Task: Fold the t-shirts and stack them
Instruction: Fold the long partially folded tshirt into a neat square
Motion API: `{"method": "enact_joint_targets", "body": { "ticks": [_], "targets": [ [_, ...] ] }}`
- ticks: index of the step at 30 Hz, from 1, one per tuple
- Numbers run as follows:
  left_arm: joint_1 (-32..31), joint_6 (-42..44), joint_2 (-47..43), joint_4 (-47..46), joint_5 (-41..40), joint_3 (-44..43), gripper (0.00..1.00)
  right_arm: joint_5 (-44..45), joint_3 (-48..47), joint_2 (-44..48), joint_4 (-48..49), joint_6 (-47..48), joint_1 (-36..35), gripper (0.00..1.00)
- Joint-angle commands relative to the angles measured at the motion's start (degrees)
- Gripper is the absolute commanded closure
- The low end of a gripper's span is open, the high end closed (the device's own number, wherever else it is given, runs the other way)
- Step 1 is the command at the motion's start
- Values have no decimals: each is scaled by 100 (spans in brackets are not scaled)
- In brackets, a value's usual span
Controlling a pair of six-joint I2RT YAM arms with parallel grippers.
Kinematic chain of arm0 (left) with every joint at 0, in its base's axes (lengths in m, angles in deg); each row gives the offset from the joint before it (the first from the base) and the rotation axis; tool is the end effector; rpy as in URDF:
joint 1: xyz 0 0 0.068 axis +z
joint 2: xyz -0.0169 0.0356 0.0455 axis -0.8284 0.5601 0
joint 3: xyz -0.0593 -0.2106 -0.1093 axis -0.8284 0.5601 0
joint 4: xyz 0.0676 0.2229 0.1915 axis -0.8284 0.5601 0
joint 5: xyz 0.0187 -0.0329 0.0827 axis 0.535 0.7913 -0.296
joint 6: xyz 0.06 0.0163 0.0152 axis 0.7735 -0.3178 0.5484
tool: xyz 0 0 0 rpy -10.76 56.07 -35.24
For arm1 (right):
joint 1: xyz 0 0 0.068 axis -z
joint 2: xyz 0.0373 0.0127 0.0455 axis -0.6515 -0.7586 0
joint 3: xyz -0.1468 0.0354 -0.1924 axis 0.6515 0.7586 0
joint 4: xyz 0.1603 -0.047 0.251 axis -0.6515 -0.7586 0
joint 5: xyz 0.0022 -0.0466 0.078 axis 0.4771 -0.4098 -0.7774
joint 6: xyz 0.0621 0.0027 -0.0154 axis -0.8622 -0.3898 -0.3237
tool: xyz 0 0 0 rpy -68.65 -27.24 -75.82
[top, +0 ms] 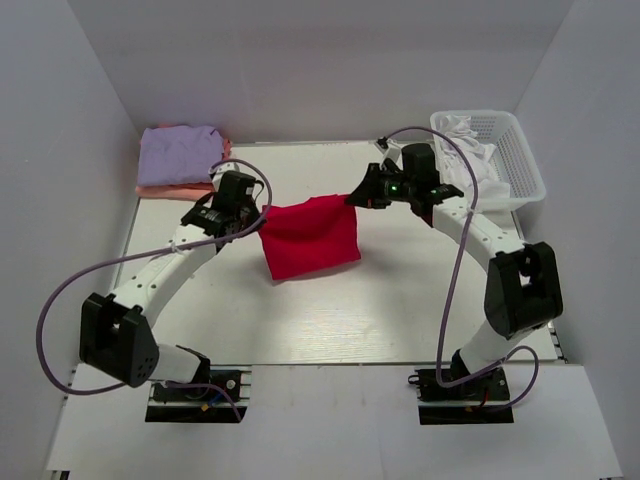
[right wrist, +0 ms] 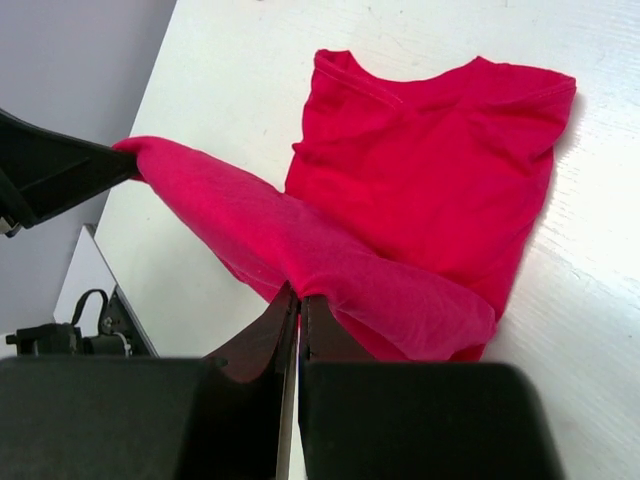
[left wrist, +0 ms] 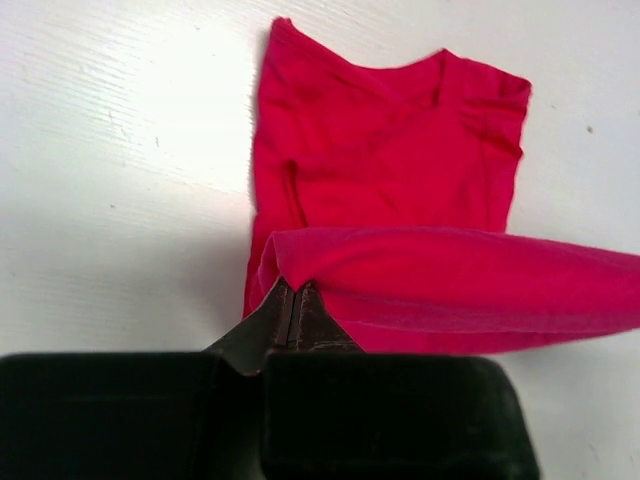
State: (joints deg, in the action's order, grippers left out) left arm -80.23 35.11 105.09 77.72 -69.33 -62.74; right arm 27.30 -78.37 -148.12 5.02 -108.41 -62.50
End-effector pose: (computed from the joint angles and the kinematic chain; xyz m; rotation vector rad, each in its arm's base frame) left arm 0.3194 -0.1306 0.2444 -0.4672 2.3309 -0.2515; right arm 0.3851 0.1825 0.2414 -0.3279 2.0875 1.0550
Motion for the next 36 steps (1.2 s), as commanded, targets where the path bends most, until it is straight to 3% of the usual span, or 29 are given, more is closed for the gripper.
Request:
{"method": "enact_joint_targets", "body": {
  "ticks": [1, 12, 25, 26, 27, 28, 29, 30, 36],
  "targets": [
    [83, -16, 134, -73, -488, -342, 100, -79, -450, -264, 140, 94, 93, 100],
    [311, 458, 1222, -724, -171, -799, 100, -255, -1049, -1056, 175, 173, 277, 100],
    [592, 458, 2296, -882, -294, -1423, 100, -896, -2208, -2778, 219, 164, 418, 100],
    [592, 458, 2357, -821, -407, -1424, 95, -993, -2383, -2875, 376, 155, 418, 100],
    [653, 406, 2497, -759, -470, -1589, 78, -1046, -2594, -3137, 360, 129, 427, 86],
    [654, 405, 2559, -759, -470, -1651, 55, -1090, -2674, -3201, 334, 103, 444, 71],
    [654, 405, 2612, -707, -470, -1774, 7, -1090, -2858, -3280, 325, 76, 436, 35],
    [715, 475, 2613, -706, -470, -1836, 0, -1099, -2903, -3333, 325, 76, 444, 10],
    [768, 747, 2526, -784, 179, -2206, 0, -1046, -2930, -2903, 316, 155, 488, 10]
  ]
}}
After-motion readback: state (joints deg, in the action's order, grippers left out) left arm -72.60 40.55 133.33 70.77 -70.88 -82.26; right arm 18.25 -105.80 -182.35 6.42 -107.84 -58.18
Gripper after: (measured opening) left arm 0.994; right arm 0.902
